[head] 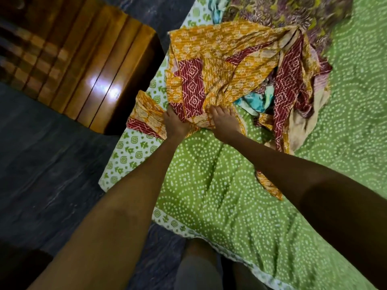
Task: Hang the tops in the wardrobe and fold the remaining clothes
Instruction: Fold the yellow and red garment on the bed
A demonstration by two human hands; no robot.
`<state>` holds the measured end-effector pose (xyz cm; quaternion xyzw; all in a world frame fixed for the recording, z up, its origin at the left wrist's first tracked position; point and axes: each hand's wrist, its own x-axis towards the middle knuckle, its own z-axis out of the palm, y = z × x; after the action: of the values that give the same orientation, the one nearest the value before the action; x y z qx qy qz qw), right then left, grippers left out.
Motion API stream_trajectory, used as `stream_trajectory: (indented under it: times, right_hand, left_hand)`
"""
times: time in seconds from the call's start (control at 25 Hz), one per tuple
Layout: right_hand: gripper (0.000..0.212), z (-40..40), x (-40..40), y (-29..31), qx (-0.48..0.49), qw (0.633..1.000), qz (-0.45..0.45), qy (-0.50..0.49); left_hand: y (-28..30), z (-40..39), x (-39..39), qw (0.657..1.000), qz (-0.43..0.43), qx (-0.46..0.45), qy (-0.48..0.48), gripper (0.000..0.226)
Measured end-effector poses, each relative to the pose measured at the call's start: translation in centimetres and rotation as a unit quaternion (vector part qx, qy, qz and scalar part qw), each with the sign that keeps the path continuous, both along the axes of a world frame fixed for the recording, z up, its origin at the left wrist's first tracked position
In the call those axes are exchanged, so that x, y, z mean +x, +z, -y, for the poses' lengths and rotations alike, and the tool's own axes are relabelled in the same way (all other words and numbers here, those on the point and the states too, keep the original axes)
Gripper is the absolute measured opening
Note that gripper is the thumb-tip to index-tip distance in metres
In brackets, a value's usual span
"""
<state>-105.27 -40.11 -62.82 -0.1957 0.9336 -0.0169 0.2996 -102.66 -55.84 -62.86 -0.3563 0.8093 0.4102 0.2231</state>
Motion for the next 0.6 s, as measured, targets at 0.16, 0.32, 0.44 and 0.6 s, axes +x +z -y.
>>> stream_trajectory:
  times: [0.16,0.32,0.44,0.6]
  right_hand:
    - [0.035,-1.2,0.4,0.3,-0.13,0.981,0.052,-0.131]
    - [0.047,-5.8,3.4,3.5,-0.136,0.973,0.077,-0.167]
    - [0.056,-10.7,8.4,5.4,-0.115,0.974,0.076,-0.179]
    - [0.048,-16.2,15.6,6.9,-0.017,0.971,0.036,-0.236]
  left_hand:
    - [-0.4,-0.1,0.4,0.982,0.003,0.116,0.151,0.056]
    - [1.5,0.8,2.3,0.974,-0.064,0.134,0.174,0.023]
    - [4.5,0.0,4.2,0.994,-0.067,0.052,0.073,0.027]
    - [8.0,-2.7,10.1,0.983,-0.021,-0.064,-0.173,0.032]
